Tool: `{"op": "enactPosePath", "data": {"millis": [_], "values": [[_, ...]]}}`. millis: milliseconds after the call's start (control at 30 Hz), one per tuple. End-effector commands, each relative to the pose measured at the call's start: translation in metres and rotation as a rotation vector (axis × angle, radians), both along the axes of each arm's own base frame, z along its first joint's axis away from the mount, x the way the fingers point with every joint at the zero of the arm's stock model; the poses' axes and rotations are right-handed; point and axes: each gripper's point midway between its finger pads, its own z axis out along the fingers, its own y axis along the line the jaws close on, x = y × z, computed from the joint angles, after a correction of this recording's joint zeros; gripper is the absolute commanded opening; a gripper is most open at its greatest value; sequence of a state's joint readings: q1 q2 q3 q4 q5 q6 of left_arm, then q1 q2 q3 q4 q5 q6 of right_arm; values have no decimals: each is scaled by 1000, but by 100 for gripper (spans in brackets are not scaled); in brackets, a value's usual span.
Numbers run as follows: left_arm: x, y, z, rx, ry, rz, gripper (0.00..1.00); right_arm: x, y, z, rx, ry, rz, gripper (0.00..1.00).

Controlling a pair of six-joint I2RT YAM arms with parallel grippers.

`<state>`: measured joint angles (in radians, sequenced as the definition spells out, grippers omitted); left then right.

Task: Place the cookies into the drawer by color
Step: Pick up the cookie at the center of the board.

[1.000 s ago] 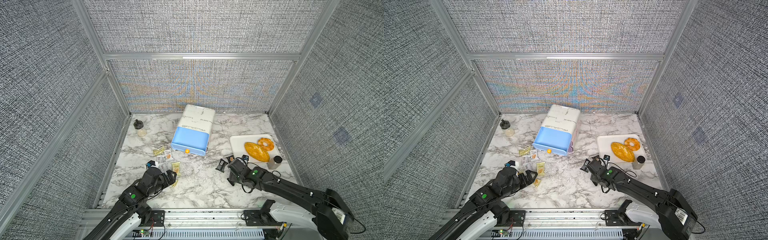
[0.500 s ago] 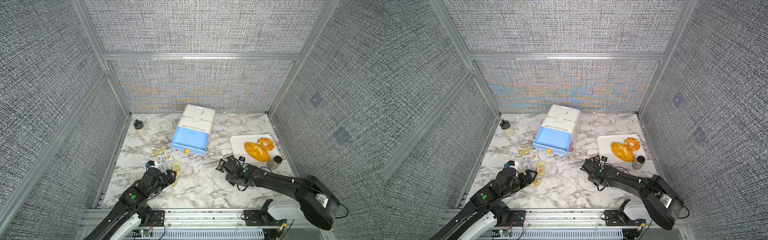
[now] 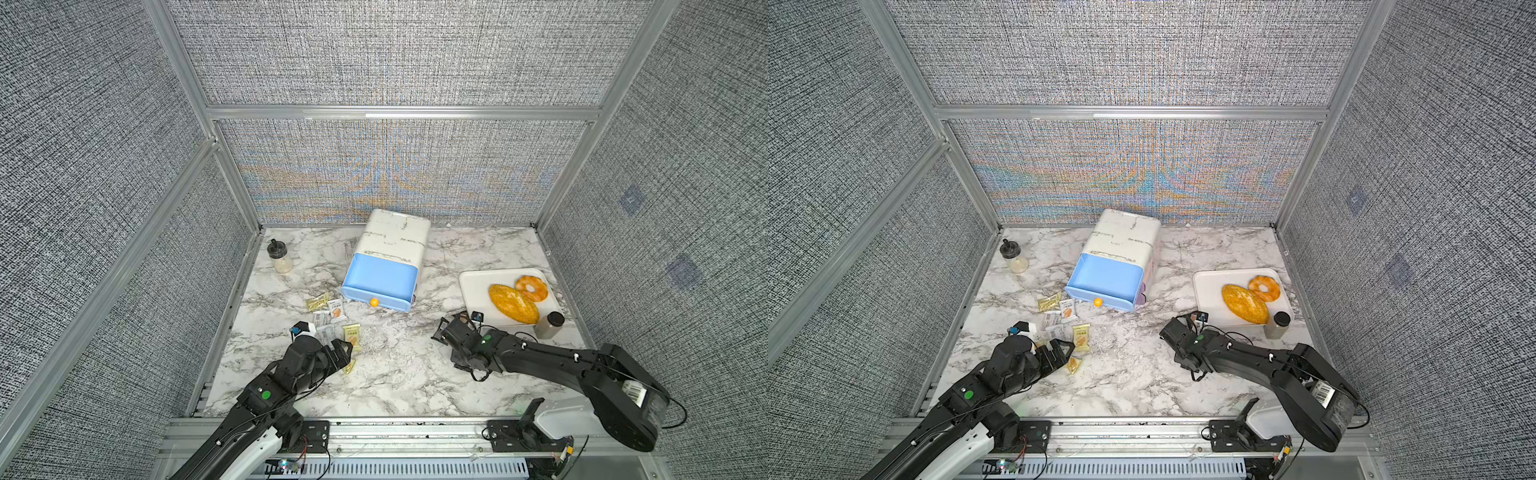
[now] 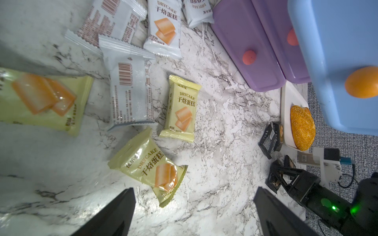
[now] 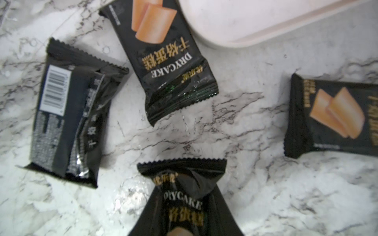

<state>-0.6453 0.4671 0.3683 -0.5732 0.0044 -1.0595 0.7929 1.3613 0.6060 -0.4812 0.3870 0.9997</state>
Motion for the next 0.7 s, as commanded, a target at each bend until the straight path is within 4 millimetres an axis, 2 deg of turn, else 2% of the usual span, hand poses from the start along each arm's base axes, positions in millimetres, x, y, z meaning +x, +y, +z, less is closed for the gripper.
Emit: {"op": "enactPosePath", "data": {"millis": [0,167,333,400,667], "values": [[4,-2,5,-15,-20,6,97,0,-1,8,-30,-9,70,21],[3,-2,7,-21,-25,8,97,10,10,33,11,-81,133,21],[3,-1,7,-21,-28,6,97,27,26,78,54,-176,196,22],[3,-2,7,-18,-28,4,97,36,39,103,92,-226,243,22],[4,-3,8,-15,-30,-2,97,65,112,219,289,-456,520,24]]}}
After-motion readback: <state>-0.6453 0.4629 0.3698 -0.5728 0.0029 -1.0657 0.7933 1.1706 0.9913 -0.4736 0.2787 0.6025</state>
